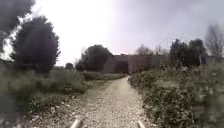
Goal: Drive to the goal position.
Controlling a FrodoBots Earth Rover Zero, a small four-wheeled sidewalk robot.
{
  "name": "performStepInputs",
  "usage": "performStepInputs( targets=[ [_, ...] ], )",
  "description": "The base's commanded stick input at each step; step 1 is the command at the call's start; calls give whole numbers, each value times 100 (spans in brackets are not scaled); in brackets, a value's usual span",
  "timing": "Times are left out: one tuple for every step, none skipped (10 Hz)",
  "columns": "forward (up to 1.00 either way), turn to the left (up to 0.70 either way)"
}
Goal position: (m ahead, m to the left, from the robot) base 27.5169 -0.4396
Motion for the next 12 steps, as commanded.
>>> performStepInputs(
  targets=[
    [100,0],
    [100,0],
    [100,0],
    [100,0],
    [100,0],
    [100,-2],
    [100,-3],
    [100,-14],
    [100,-29],
    [100,-40],
    [100,-40],
    [100,-37]
  ],
)
